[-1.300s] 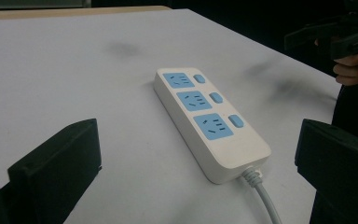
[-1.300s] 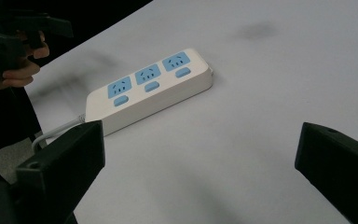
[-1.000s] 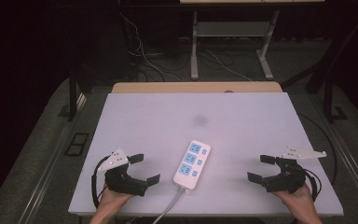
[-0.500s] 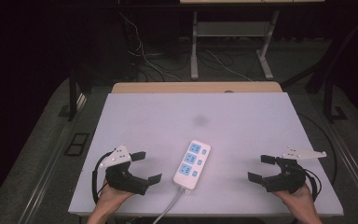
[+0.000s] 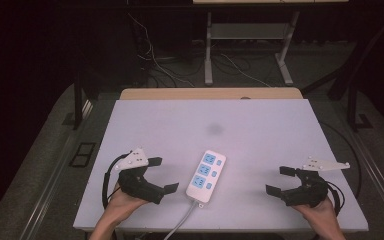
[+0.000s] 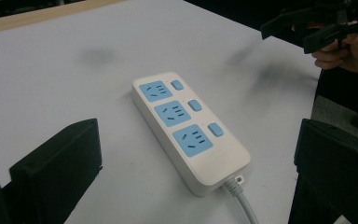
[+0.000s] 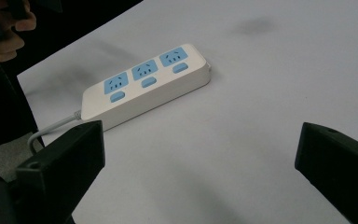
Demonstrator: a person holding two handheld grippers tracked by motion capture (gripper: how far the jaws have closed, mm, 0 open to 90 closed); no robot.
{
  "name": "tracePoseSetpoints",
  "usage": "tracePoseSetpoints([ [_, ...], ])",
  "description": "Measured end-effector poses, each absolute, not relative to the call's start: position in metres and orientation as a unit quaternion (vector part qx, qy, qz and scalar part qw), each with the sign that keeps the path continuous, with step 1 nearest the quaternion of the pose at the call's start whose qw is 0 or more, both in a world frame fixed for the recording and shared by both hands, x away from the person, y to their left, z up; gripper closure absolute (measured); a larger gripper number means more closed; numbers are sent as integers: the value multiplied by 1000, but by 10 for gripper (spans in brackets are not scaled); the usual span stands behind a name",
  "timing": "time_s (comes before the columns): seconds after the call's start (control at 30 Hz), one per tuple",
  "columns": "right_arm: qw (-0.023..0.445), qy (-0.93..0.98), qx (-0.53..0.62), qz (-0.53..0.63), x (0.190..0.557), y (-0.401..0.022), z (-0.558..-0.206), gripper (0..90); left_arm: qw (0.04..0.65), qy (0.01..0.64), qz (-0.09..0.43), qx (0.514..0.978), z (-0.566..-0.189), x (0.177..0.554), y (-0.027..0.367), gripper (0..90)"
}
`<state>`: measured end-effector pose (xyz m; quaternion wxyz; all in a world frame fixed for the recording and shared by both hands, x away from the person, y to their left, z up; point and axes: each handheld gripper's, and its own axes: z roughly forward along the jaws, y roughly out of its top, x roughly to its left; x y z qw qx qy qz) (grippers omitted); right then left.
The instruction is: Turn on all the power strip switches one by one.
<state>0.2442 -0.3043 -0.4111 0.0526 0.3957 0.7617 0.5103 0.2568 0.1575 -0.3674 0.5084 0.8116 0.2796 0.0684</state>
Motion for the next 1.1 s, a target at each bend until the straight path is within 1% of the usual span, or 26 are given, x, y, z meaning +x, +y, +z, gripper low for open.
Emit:
tracePoseSetpoints([
  [0.37,53,763,394,510,244,-304,-411,13,475,251,48,842,-361,267,132,0],
  [1.1,53,765,392,508,244,-303,-412,13,439,223,23,870,-364,279,104,0],
])
